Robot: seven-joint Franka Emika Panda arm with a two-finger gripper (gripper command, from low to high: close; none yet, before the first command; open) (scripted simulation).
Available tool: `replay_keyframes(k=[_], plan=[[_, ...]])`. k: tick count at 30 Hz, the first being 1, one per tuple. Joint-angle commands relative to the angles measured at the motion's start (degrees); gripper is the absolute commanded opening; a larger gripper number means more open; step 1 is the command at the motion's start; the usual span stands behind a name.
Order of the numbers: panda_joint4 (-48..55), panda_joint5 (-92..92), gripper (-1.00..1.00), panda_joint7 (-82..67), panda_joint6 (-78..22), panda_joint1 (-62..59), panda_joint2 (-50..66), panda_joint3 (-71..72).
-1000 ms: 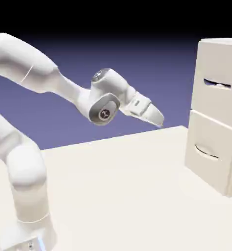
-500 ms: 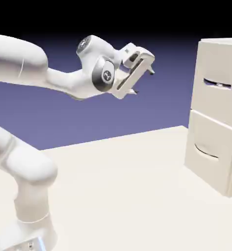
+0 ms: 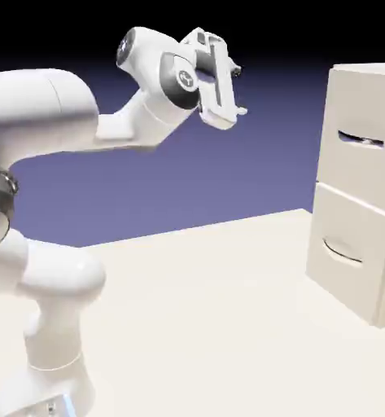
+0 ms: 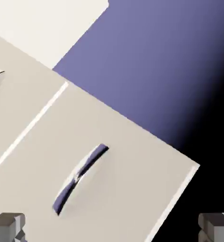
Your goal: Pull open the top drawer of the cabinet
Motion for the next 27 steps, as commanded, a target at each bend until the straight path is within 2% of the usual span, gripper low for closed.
replay_keyframes(k=[1, 27], plan=[[0.7, -2.1, 0.00, -2.5, -0.6, 1.5, -0.6, -1.0], [19.1, -56.3, 0.00, -67.3, -14.9, 41.7, -16.6, -27.6]])
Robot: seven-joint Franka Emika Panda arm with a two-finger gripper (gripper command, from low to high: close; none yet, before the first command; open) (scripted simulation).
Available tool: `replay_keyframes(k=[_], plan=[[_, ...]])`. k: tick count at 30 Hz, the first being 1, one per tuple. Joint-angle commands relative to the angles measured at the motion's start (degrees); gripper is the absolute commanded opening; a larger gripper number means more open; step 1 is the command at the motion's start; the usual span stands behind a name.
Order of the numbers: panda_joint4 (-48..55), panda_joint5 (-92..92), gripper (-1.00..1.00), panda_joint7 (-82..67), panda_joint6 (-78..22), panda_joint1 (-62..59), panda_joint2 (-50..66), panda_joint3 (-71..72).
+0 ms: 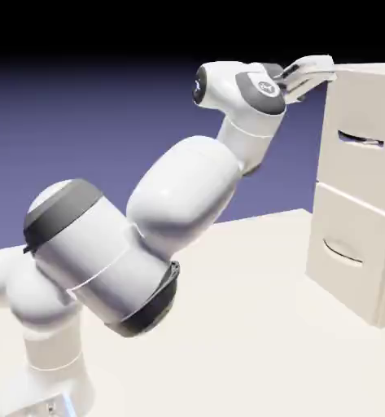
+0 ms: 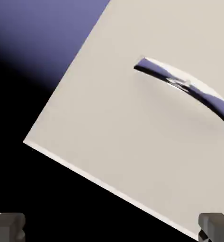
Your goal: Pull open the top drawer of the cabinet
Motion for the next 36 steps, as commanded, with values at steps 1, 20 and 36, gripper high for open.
replay_keyframes(k=[1, 20, 36], plan=[[0.7, -2.1, 0.00, -2.5, -0.6, 1.5, -0.6, -1.0], [18.7, -30.8, 0.00, -38.0, -4.9, 27.8, -9.3, -16.3], [0.2, -29.6, -1.00, -35.1, -11.9, 16.1, -9.1, -12.6]])
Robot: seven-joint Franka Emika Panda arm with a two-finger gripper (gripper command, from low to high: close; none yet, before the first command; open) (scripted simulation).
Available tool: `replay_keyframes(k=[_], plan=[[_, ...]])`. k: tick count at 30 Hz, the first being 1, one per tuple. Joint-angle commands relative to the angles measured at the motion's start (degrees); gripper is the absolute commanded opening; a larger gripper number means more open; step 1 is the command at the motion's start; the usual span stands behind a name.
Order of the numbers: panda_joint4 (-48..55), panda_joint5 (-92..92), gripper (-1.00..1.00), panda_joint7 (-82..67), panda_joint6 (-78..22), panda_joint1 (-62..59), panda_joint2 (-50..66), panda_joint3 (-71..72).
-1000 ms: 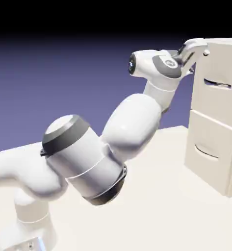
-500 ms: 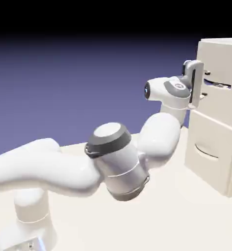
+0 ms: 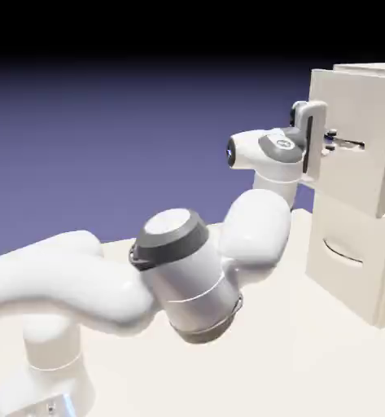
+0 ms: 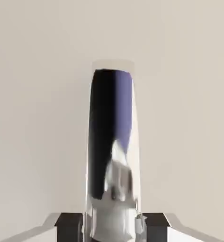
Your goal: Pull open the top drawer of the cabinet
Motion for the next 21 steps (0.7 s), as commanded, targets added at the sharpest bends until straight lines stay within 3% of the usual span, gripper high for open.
replay_keyframes(k=[1, 17, 18, 21], plan=[[-2.1, 0.5, -1.00, 0.1, -0.8, -1.4, 0.0, 0.5], [-35.2, 9.4, -1.00, 1.9, -11.2, -24.5, -4.7, 13.6], [-35.2, 9.4, 1.00, 1.9, -11.2, -24.5, -4.7, 13.6], [-39.3, 11.8, 1.00, 1.6, -12.1, -27.7, -6.3, 16.2]])
